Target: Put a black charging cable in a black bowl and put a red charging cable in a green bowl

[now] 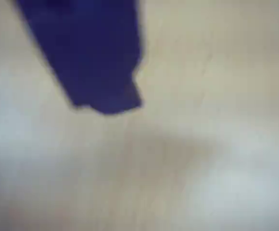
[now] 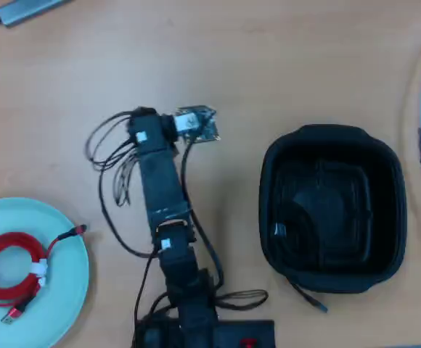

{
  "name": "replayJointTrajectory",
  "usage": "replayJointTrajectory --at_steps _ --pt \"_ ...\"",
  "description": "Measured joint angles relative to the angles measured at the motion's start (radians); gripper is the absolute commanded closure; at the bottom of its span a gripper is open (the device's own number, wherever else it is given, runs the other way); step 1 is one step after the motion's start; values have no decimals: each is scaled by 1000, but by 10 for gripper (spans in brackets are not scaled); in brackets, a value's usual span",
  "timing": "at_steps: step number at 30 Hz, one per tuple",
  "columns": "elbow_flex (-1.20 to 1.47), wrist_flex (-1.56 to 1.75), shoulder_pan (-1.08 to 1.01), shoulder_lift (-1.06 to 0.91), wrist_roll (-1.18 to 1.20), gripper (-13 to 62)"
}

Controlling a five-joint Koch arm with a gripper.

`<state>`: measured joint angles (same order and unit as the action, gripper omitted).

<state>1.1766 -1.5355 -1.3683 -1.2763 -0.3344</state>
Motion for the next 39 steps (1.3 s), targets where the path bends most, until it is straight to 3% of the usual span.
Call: replayJointTrajectory --at_steps 6,19,36,39 --pt "218 152 -63 -57 2 -58" --pt "856 561 -72 -565 37 -58" --pt "1595 1233 -270 -818 104 -53" --pt "1709 1417 -302 -821 106 4"
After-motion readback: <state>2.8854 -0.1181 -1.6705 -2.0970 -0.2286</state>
